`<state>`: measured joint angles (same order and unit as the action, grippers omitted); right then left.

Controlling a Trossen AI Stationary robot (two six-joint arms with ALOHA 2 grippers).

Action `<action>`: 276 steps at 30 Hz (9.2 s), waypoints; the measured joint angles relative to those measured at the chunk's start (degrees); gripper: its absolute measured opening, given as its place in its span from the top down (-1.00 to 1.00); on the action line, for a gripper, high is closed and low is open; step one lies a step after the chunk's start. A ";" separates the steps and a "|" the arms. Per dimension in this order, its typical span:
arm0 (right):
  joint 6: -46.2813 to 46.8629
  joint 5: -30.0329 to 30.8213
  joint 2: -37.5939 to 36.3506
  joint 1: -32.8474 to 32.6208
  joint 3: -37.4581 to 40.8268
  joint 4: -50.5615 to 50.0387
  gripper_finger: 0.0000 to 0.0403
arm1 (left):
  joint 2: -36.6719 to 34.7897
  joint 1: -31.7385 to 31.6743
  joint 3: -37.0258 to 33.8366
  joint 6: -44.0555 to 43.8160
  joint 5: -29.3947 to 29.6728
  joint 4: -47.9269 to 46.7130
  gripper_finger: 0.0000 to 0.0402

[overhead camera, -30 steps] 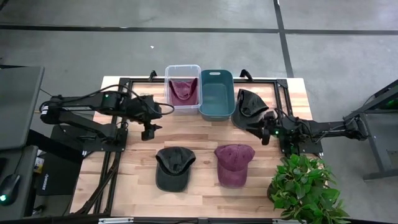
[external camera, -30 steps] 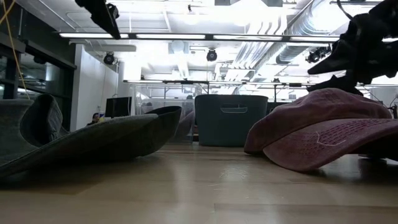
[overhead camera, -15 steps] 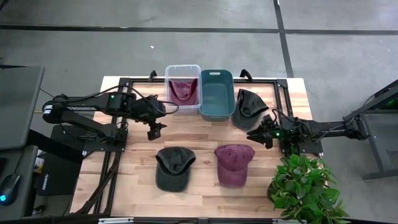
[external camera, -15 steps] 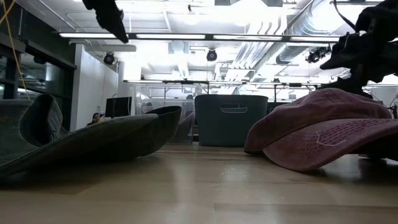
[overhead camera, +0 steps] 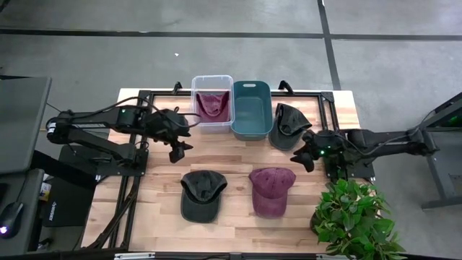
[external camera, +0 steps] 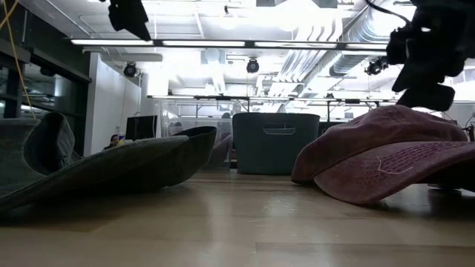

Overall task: Pick & Place hat
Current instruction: Put the red cap into the transparent bin

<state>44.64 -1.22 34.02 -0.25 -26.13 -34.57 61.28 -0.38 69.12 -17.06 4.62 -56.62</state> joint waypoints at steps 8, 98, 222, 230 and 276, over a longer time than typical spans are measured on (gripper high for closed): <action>-2.51 -2.99 13.51 0.00 -7.17 -5.33 -0.04 | -4.57 0.00 0.02 -6.98 -1.27 2.08 -0.11; -19.62 -50.19 46.36 9.52 -7.48 22.33 0.98 | -9.85 0.04 0.00 -37.39 -9.14 2.96 -0.11; 11.88 23.15 51.48 19.06 -49.99 54.51 1.00 | 26.78 0.02 0.32 60.06 49.05 76.02 -0.11; 12.29 21.17 51.48 18.83 -49.99 54.55 1.00 | 29.93 0.02 0.17 65.28 53.52 83.81 -0.11; 13.85 19.03 51.48 17.22 -50.01 58.40 1.00 | 29.70 0.04 2.52 70.75 53.65 86.52 -0.11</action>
<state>58.49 17.82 85.49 16.97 -76.14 23.83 90.98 -0.34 71.65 53.69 58.28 29.90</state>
